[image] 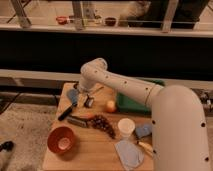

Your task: Place brush in plastic cup

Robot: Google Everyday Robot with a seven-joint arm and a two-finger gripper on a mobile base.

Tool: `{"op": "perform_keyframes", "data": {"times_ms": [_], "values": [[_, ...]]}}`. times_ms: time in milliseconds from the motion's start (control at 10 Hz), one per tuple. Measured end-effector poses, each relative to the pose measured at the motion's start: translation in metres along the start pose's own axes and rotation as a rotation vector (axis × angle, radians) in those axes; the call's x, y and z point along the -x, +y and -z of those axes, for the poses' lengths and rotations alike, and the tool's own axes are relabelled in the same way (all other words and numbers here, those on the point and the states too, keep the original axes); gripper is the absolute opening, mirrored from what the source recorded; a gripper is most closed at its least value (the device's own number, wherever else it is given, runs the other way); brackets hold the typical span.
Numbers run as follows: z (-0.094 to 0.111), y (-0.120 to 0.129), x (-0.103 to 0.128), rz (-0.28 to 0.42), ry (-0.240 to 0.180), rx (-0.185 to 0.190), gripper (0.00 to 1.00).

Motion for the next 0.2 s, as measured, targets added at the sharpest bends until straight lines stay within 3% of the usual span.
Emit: {"op": "perform_keyframes", "data": {"times_ms": [200], "values": [[0.0126, 0.0025, -0.0003, -0.005, 0.002, 0.005, 0.8]]}}
